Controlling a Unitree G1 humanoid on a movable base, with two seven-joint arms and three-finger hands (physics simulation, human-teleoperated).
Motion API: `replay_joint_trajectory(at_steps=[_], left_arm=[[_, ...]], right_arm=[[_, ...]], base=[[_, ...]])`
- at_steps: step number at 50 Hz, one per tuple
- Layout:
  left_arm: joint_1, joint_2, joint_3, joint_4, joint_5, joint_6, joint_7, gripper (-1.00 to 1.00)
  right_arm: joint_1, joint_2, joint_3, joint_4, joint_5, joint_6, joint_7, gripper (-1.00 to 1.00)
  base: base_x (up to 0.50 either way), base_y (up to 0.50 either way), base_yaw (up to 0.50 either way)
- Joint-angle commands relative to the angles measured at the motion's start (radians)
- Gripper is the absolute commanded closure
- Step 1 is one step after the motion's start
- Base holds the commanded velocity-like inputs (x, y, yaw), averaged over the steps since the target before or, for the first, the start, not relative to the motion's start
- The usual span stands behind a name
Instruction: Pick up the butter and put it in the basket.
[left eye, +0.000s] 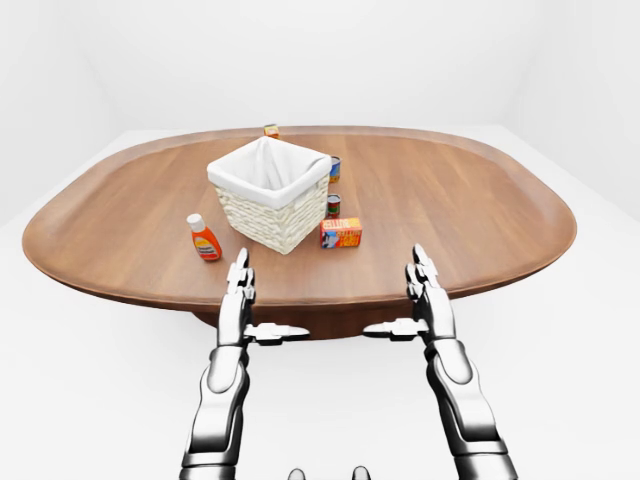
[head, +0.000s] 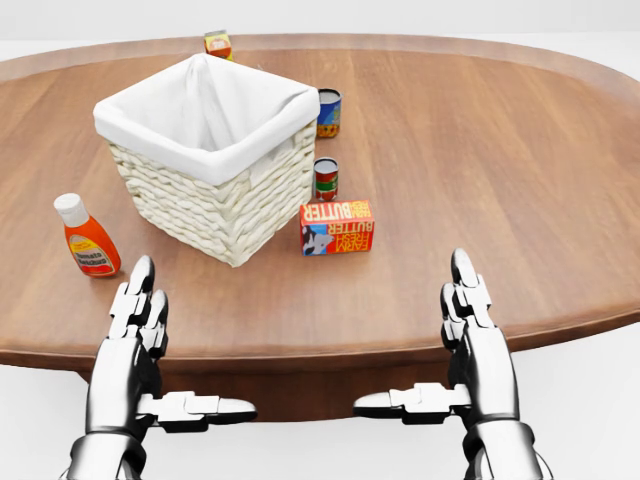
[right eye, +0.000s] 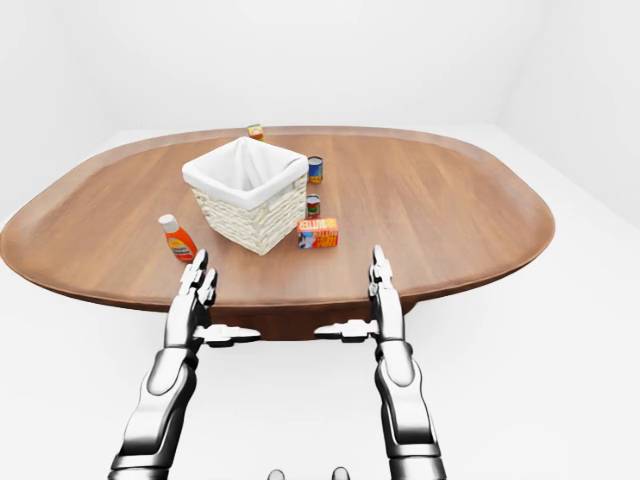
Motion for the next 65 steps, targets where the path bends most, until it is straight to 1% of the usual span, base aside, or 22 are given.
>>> replay_joint_trajectory(at_steps=[1,8,12,28,30,31,32,33,35,36,38,40,41,43,50,52,53,55,58,59,65], left_arm=[[-0.005,0.012,0.027,0.008,-0.015,-0.006,-0.022,-1.0],[-0.01,0.014,0.028,0.02,-0.015,-0.011,-0.021,-1.0],[-0.01,0.014,0.029,0.02,-0.016,-0.012,-0.022,-1.0],[-0.006,0.013,0.028,0.013,-0.013,-0.009,-0.019,-1.0],[-0.006,0.014,0.028,0.01,-0.014,-0.006,-0.02,-1.0],[-0.004,0.014,0.028,0.001,-0.013,0.0,-0.019,-1.0],[-0.004,0.014,0.028,0.0,-0.013,0.001,-0.019,-1.0],[-0.001,0.016,0.029,-0.02,-0.011,0.015,-0.016,-1.0],[0.002,0.017,0.032,-0.049,-0.011,0.035,-0.016,-1.0],[0.004,0.018,0.036,-0.077,-0.016,0.055,-0.016,-1.0],[0.0,0.021,0.042,-0.121,-0.021,0.089,-0.018,-1.0],[-0.02,0.026,0.051,-0.144,-0.032,0.089,-0.023,-1.0],[-0.033,0.031,0.057,-0.159,-0.04,0.089,-0.028,-1.0],[-0.056,0.039,0.068,-0.182,-0.046,0.089,-0.029,-1.0],[-0.079,0.047,0.082,-0.261,-0.048,0.089,-0.025,-1.0],[-0.097,0.051,0.086,-0.265,-0.048,0.089,-0.022,-1.0],[-0.12,0.056,0.091,-0.261,-0.049,0.089,-0.019,-1.0],[-0.131,0.059,0.093,-0.255,-0.05,0.089,-0.018,-1.0],[-0.174,0.07,0.104,-0.259,-0.063,0.089,-0.011,-1.0],[-0.194,0.074,0.106,-0.26,-0.066,0.089,-0.006,-1.0],[-0.24,0.087,0.107,-0.27,-0.071,0.089,0.005,-1.0]], right_arm=[[-0.001,-0.011,-0.029,-0.004,0.02,0.007,0.014,-1.0],[-0.002,-0.013,-0.029,0.0,0.022,0.004,0.016,-1.0],[-0.006,-0.014,-0.029,0.004,0.016,0.011,0.01,-1.0],[-0.003,-0.014,-0.032,-0.003,0.021,0.011,0.009,-1.0],[-0.001,-0.015,-0.033,-0.009,0.02,0.013,0.007,-1.0],[0.003,-0.016,-0.035,-0.021,0.02,0.024,0.006,-1.0],[0.005,-0.017,-0.035,-0.029,0.018,0.03,0.005,-1.0],[0.009,-0.017,-0.037,-0.049,0.018,0.045,0.004,-1.0],[0.019,-0.018,-0.039,-0.089,0.021,0.074,0.008,-1.0],[0.031,-0.019,-0.039,-0.121,0.023,0.083,0.013,-1.0],[0.04,-0.021,-0.043,-0.163,0.023,0.083,0.019,-1.0],[0.034,-0.026,-0.047,-0.182,0.017,0.083,0.028,-1.0],[0.017,-0.03,-0.055,-0.176,0.0,0.083,0.013,-1.0],[-0.014,-0.04,-0.066,-0.173,0.001,0.083,0.025,-1.0],[-0.069,-0.055,-0.079,-0.224,-0.004,0.083,0.046,-1.0],[-0.088,-0.059,-0.081,-0.232,-0.009,0.083,0.046,-1.0],[-0.109,-0.064,-0.083,-0.228,-0.007,0.083,0.051,-1.0],[-0.121,-0.066,-0.084,-0.223,-0.011,0.083,0.05,-1.0],[-0.167,-0.078,-0.094,-0.21,-0.009,0.083,0.05,-1.0],[-0.2,-0.087,-0.1,-0.19,-0.007,0.083,0.051,-1.0],[-0.251,-0.104,-0.104,-0.181,-0.002,0.083,0.053,-1.0]], base=[[0.0,0.0,0.0],[0.0,0.0,0.0],[0.0,0.06,0.0],[0.0,0.5,0.0],[0.0,0.5,0.0],[0.0,0.34,0.0],[0.0,0.26,0.0],[0.0,0.21,0.0],[0.0,0.09,0.0],[0.0,0.0,0.0],[0.0,0.0,0.0],[0.0,0.0,0.0],[0.0,0.0,0.0],[0.0,0.0,0.0],[0.0,0.0,0.0],[0.0,0.0,0.0],[0.0,0.0,0.0],[0.0,0.0,0.0],[0.0,0.0,0.0],[0.0,0.0,0.0],[0.0,0.0,0.0]])
